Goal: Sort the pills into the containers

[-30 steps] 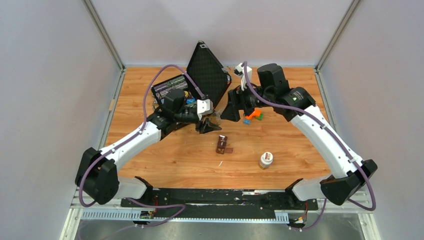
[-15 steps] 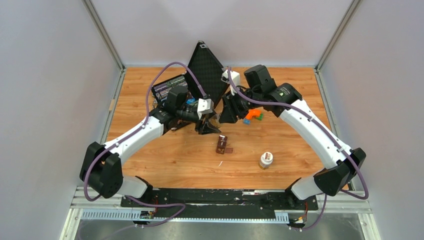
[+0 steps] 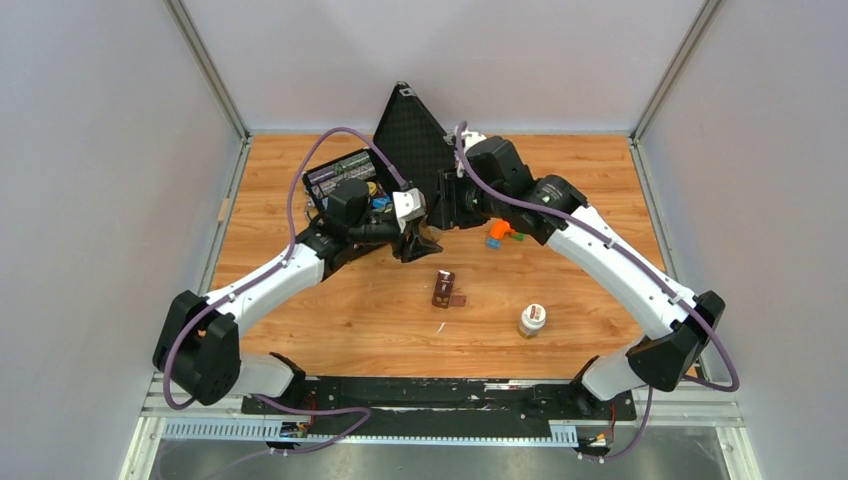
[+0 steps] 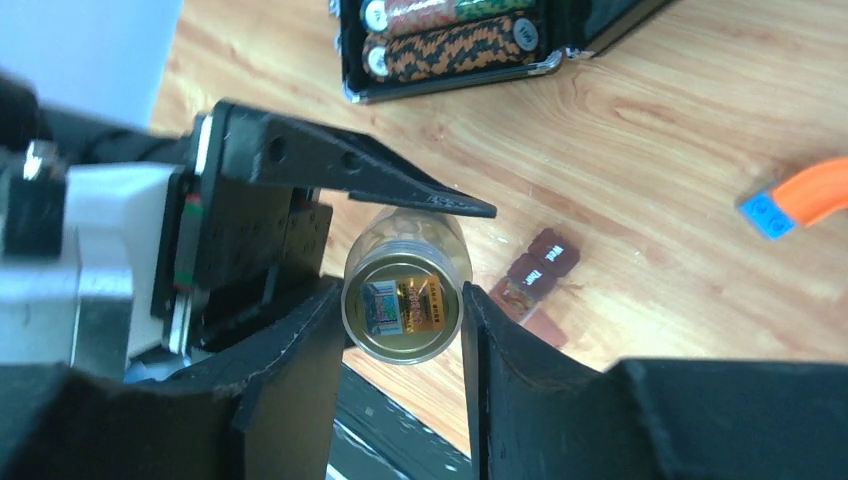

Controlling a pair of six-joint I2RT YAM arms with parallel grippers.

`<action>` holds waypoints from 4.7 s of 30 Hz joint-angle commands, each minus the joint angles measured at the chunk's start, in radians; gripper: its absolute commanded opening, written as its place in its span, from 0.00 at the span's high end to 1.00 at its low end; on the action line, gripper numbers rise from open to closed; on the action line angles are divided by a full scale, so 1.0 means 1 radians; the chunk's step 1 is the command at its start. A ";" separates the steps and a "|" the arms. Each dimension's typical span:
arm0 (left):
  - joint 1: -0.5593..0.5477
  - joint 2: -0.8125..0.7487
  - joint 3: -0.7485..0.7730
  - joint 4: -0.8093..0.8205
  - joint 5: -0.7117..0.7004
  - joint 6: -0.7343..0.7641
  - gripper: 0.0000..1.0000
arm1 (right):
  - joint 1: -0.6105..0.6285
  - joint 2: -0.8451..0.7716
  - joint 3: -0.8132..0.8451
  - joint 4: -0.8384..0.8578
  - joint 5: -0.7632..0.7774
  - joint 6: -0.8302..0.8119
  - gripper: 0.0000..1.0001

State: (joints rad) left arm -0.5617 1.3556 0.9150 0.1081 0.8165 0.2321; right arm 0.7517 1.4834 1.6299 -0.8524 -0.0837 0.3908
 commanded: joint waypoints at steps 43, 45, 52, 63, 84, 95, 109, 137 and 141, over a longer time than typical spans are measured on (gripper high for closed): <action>-0.004 -0.087 0.051 -0.104 0.079 0.140 1.00 | -0.091 -0.022 -0.038 0.076 -0.381 -0.439 0.54; -0.004 -0.086 0.051 -0.100 0.075 0.138 1.00 | -0.084 -0.020 -0.044 0.075 -0.381 -0.439 0.54; -0.003 -0.083 0.048 -0.077 0.049 0.131 1.00 | -0.065 0.003 -0.048 0.078 -0.325 -0.398 0.65; -0.003 -0.095 0.018 -0.009 -0.085 0.083 1.00 | -0.016 0.044 -0.003 0.116 -0.053 0.022 1.00; -0.004 -0.103 -0.025 0.064 -0.164 0.049 1.00 | -0.009 0.041 0.006 0.071 -0.045 0.170 0.24; -0.004 -0.113 -0.033 0.119 -0.150 0.029 0.92 | -0.010 0.100 0.015 0.072 -0.114 0.163 0.33; -0.004 -0.153 -0.099 0.228 -0.238 -0.043 0.01 | -0.081 0.016 -0.020 0.118 0.130 0.193 0.81; -0.004 -0.253 -0.065 0.030 -0.781 -0.316 0.00 | -0.807 0.137 -0.449 0.272 0.299 0.206 0.71; -0.004 -0.277 -0.096 0.075 -0.796 -0.315 0.00 | -0.806 0.187 -0.455 0.274 0.324 0.201 0.61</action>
State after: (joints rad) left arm -0.5625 1.1038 0.8112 0.1284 0.0483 -0.0509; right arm -0.0574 1.6455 1.1503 -0.6292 0.1883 0.6003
